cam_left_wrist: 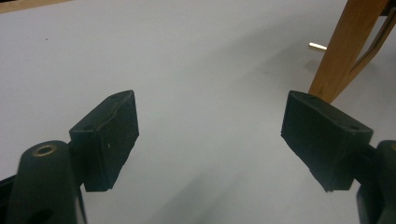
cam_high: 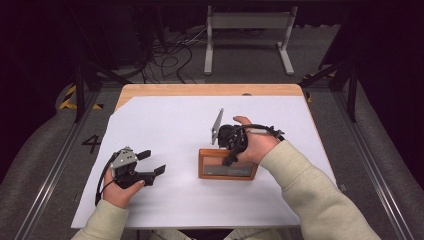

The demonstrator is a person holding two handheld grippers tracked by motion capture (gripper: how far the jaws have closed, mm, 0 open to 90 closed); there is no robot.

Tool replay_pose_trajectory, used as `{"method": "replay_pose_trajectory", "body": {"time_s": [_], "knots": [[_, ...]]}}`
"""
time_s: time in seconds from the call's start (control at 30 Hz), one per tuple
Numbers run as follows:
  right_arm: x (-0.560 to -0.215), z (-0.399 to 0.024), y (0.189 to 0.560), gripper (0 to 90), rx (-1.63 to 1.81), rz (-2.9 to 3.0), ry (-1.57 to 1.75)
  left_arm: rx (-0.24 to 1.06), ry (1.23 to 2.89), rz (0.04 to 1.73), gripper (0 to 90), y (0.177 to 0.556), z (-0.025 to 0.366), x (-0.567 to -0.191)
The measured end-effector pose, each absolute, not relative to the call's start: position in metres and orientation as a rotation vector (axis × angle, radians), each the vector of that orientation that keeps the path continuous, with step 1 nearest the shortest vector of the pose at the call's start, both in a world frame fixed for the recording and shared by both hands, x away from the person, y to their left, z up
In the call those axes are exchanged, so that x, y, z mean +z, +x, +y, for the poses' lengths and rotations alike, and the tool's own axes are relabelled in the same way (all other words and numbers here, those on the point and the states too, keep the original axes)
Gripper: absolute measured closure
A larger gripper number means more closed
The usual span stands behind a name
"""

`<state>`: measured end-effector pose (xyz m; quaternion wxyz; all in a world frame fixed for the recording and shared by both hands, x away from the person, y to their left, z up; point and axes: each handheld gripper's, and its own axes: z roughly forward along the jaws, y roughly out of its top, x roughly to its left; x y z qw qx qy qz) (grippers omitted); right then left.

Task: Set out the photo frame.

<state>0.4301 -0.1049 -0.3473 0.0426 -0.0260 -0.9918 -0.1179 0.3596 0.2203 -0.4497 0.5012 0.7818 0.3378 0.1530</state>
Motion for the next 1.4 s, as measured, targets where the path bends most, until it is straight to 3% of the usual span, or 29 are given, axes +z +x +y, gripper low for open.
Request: {"method": "replay_pose_trajectory", "body": {"time_s": [0.57, 0.8, 0.9, 0.93, 1.03, 1.13, 1.4], "knots": [[-0.356, -0.104, 0.435, 72.0, -0.423, -2.992, 0.041, 0.371, 1.896, 0.808, 19.2, 0.36, 0.22, -0.45], [-0.356, -0.106, 0.439, 70.1, -0.459, -3.003, -0.075, 0.374, 1.899, 0.804, 19.2, 0.36, 0.22, -0.45], [-0.353, -0.11, 0.441, 61.8, -0.512, -3.032, -0.154, 0.368, 1.899, 0.806, 19.1, 0.36, 0.219, -0.45], [-0.352, -0.113, 0.444, 49.2, -0.577, -3.045, -0.224, 0.365, 1.897, 0.808, 19.0, 0.36, 0.219, -0.45], [-0.351, -0.115, 0.444, 47.0, -0.607, -3.054, -0.25, 0.362, 1.897, 0.811, 19.0, 0.36, 0.219, -0.45], [-0.346, -0.125, 0.442, 39.0, -0.773, -3.049, -0.367, 0.359, 1.904, 0.805, 18.8, 0.361, 0.218, -0.45], [-0.334, -0.163, 0.429, 34.6, -1.101, -3.041, -0.568, 0.362, 1.907, 0.817, 17.9, 0.357, 0.219, -0.448]]}}
